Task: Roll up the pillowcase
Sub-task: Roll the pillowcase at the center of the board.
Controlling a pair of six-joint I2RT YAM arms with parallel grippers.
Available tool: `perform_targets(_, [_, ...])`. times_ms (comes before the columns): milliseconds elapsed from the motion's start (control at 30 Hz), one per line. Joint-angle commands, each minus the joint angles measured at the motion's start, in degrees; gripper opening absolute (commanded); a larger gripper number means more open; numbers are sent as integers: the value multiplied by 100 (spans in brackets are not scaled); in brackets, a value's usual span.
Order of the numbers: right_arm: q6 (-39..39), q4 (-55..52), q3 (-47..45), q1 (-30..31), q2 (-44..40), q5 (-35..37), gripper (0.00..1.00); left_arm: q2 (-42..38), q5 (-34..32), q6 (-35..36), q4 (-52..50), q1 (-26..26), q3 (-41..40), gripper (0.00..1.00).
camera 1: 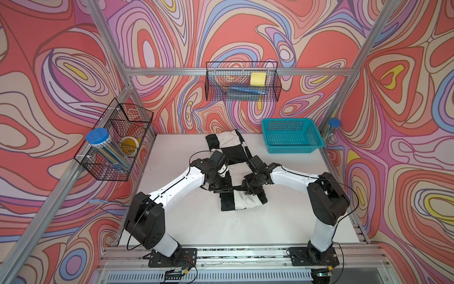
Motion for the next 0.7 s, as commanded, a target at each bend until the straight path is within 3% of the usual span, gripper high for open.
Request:
perform_targets(0, [-384,281,197,-185,180,-100,38,327,249,57,286,-8,91,31])
perform_targets(67, [-593,319,356,-278,370,-137,38,654,250,-90,447,-8,162,22])
perform_targets(267, [-963,255,559,-461,576,-141,37,1602,249,-194,554,-8,420,12])
perform_targets(500, [-1016,409,497,-523,321,-146,36,2060,58,-271,762,-16,389,10])
perform_targets(667, [-1488,-731,809,-429,-518,76,45,2279,-29,-452,939,-16,397,9])
